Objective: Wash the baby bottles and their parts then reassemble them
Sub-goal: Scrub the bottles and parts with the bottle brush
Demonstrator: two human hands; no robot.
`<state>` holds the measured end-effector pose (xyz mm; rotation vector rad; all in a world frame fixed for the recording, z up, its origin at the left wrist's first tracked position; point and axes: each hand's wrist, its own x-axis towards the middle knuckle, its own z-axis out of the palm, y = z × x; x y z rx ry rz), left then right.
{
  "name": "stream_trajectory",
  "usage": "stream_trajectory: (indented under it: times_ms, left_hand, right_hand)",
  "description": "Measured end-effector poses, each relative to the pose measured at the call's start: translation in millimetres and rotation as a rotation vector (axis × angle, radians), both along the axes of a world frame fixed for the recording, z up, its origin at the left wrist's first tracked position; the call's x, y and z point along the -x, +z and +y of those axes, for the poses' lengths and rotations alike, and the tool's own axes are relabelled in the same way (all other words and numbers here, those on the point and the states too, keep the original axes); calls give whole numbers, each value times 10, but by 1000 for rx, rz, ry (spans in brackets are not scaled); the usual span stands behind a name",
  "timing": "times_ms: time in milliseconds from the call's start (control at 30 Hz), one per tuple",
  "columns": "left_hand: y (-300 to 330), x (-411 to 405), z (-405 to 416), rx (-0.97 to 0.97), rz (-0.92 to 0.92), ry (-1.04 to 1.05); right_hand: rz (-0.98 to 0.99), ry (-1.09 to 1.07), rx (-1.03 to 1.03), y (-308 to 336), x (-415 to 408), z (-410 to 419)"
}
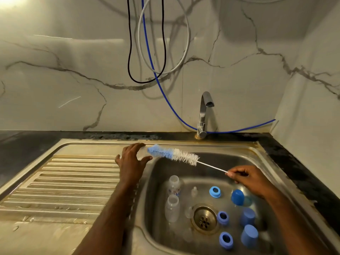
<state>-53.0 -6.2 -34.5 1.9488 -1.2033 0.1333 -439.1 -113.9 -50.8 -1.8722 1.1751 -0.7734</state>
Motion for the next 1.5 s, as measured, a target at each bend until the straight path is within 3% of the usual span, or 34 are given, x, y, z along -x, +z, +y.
stream_trajectory:
  times_ms: [533, 733, 833, 933, 1167, 1333, 1500]
  left_hand:
    - [-78, 313, -68, -194, -178, -314]
    - [-16, 123, -3, 31, -42, -316]
    - [-2, 6, 91, 116, 178, -447]
    - [37, 16, 118, 124, 290, -563]
    - [125, -1, 213, 191, 446, -574]
    - [117, 72, 180, 120, 345, -554]
    - [118, -20, 192, 179, 322, -460]
  right_hand:
    - [63, 64, 134, 121, -185, 131]
    - [-73, -2, 71, 152, -61, 106]
    - [-84, -39, 30, 142, 22, 86]
    - [-84, -27, -18, 116, -20, 91]
    - [-138, -97, 0, 157, 50, 109]
    - [-83, -56, 34, 121, -159, 158]
    - [-65, -90, 21, 104, -40, 93]
